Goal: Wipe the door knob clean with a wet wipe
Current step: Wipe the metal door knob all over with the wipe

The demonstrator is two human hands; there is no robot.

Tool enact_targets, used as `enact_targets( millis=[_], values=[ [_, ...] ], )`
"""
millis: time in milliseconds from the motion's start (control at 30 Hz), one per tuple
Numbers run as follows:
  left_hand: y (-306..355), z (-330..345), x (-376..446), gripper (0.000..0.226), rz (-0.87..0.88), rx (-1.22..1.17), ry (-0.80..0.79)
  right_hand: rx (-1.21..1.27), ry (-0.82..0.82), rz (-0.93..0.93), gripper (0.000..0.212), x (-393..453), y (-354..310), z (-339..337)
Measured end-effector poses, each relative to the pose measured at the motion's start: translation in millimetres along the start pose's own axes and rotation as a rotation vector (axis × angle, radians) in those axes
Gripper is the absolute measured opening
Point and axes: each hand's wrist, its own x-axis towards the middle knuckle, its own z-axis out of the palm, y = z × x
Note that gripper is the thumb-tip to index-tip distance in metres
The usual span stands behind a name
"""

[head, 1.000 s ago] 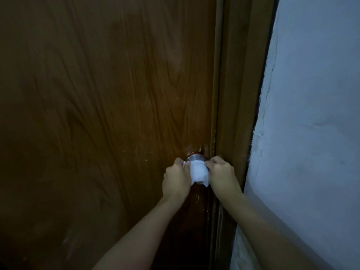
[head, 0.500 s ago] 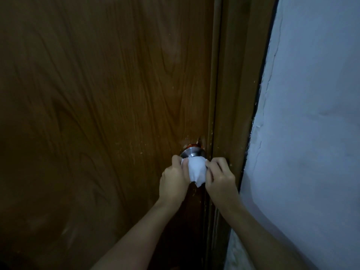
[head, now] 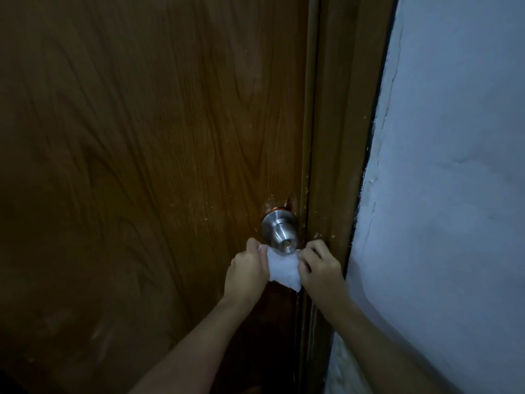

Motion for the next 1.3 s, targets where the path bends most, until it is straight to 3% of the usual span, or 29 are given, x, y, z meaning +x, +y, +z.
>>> enact_targets(
  millis=[100,233,367,533,767,967,1133,1300],
  values=[
    [-4.1,-1.4,6.6,0.021,-0.064,0.001,-0.036,0.074,-0.035,0.028,0.010,10.8,-3.0,-13.3],
    [0.9,-11.4,24.4,0.023,-0.107,-0.061,0.000,0.262,-0.107,0.322,0.014,34.6,-9.6,-28.0],
    [9.4,-21.1,36.8,0.020,-0.075,-0.099,0.001,0.357,0.008,0.444,0.022,53.0,-15.4,-42.2],
    [14.2,-18.3,32.6,0.020,-0.077,-0.126,-0.049,0.377,0.105,0.414,0.014,54.0,-21.8,-52.7],
    [16.3,-40.5,43.6,0.021,-0.014,-0.095,0.010,0.431,-0.061,0.424,0.017,50.4,-26.1,-58.1],
    [18.8,-26.4,30.6,0.020,-0.039,-0.119,-0.062,0.403,-0.011,0.410,0.014,65.9,-25.5,-72.5],
    [18.6,-43.8,39.0,0.021,-0.016,-0.127,0.055,0.503,-0.008,0.546,0.015,44.5,-30.9,-55.6],
    [8.1,-59.9,23.3,0.022,-0.006,-0.134,0.205,0.664,0.102,0.751,0.013,24.1,-45.0,-43.1]
  ],
)
